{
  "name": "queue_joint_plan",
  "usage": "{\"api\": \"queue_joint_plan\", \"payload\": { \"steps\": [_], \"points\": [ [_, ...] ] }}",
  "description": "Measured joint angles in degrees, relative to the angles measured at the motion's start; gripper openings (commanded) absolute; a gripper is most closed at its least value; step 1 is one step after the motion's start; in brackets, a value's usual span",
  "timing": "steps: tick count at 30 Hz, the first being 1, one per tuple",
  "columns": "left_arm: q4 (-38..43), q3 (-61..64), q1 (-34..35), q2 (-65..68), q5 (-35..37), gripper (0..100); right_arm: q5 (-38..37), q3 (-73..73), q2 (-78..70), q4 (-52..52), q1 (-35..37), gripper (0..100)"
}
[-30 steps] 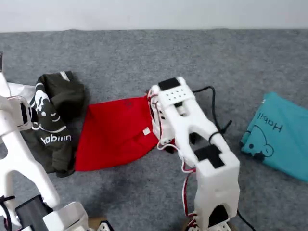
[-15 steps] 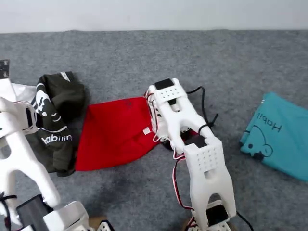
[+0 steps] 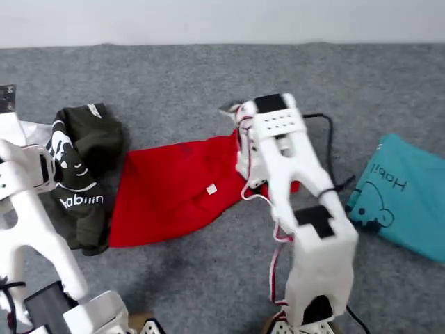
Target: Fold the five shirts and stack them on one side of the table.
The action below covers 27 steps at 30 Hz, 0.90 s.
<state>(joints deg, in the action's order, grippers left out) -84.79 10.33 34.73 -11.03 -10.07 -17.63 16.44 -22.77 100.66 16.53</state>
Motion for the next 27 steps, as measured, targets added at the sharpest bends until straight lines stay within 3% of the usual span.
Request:
{"api": "queue_joint_plan", "payload": {
  "steps": [4,9,15,27],
  "points": [
    [-2.37,0.00,-6.59,0.00,0.00,20,-0.53,-5.27,10.64,0.00,-5.01,0.9],
    [-2.46,0.26,-19.96,0.26,-2.37,21,-1.93,-10.02,19.43,0.00,-10.37,1.0],
    [-1.05,0.26,-32.44,11.52,-6.07,26,-2.11,-11.78,22.95,0.00,-13.19,1.0],
    [-0.97,-12.40,-35.34,39.30,-12.22,26,-2.20,-11.78,23.21,0.00,-15.30,1.0]
  ]
}}
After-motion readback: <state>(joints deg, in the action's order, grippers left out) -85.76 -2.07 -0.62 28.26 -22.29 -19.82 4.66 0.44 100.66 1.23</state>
